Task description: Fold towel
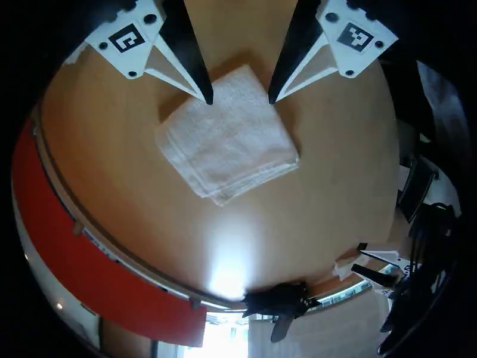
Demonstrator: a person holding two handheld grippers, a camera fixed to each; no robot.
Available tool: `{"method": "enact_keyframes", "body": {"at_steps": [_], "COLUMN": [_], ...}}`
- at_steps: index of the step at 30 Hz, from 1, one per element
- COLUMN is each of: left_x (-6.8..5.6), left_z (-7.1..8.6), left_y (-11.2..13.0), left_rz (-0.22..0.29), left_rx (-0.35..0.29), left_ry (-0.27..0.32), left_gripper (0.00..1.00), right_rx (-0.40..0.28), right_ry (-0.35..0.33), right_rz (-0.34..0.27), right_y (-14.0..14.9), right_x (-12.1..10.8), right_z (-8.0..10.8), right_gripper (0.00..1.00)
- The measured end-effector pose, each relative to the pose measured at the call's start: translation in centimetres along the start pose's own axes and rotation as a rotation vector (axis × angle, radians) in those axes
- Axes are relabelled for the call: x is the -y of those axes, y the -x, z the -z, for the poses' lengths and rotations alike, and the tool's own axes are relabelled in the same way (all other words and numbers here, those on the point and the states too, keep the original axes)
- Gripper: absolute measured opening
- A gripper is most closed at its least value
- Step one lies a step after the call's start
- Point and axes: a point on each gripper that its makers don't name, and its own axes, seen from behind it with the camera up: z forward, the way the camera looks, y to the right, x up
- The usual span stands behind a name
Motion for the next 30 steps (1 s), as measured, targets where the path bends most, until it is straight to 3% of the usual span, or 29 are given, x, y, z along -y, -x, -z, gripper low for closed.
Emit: {"method": "enact_keyframes", "body": {"at_steps": [16,30], "left_x": [-0.5,-0.6], "left_z": [-0.1,-0.3], "left_y": [0.0,-0.2], "left_rz": [-0.003,-0.007], "left_rx": [0.003,-0.001], "left_ry": [0.006,0.011], "left_gripper": [0.99,0.99], "right_rx": [0.06,0.067], "right_ry": [0.013,0.008], "right_rz": [-0.056,-0.093], "right_y": [3.8,4.8], "right_x": [0.2,0.5], "right_z": [-1.1,-1.0], "right_gripper": [0.7,0.44]}}
